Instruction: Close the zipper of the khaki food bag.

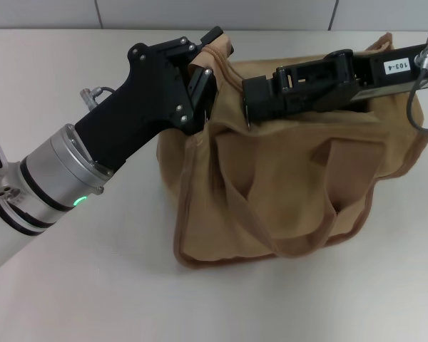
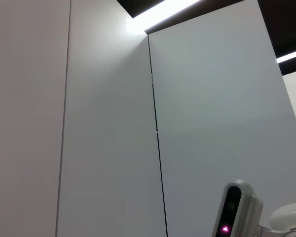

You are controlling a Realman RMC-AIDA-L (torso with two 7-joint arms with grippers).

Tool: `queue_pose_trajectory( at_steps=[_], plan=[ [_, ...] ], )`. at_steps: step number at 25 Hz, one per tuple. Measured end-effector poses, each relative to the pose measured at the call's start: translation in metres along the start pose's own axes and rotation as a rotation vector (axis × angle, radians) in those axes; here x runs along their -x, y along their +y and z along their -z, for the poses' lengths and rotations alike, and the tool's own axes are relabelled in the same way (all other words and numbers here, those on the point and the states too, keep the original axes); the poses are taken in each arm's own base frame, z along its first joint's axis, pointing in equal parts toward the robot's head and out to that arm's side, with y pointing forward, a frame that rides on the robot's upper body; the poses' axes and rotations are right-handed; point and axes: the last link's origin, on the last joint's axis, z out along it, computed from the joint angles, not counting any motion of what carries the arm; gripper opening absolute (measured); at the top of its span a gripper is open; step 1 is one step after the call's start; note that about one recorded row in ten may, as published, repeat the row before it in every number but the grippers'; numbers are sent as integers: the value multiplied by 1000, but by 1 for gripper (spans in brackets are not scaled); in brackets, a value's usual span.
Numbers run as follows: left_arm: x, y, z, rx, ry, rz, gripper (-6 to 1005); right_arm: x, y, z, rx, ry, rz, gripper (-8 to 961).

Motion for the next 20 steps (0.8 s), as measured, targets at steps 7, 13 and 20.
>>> queue_pose_trajectory(
  at_steps=[7, 13, 20],
  plan=[
    [0, 0, -1, 4, -1, 0, 20, -2, -6, -5, -20, 3, -4, 688],
    [0, 0, -1, 3, -1, -1, 20, -2, -7, -14, -22, 11, 10, 687],
    [0, -1, 0, -4, 0, -2, 21, -1, -13, -11, -57, -9, 3, 671]
  ],
)
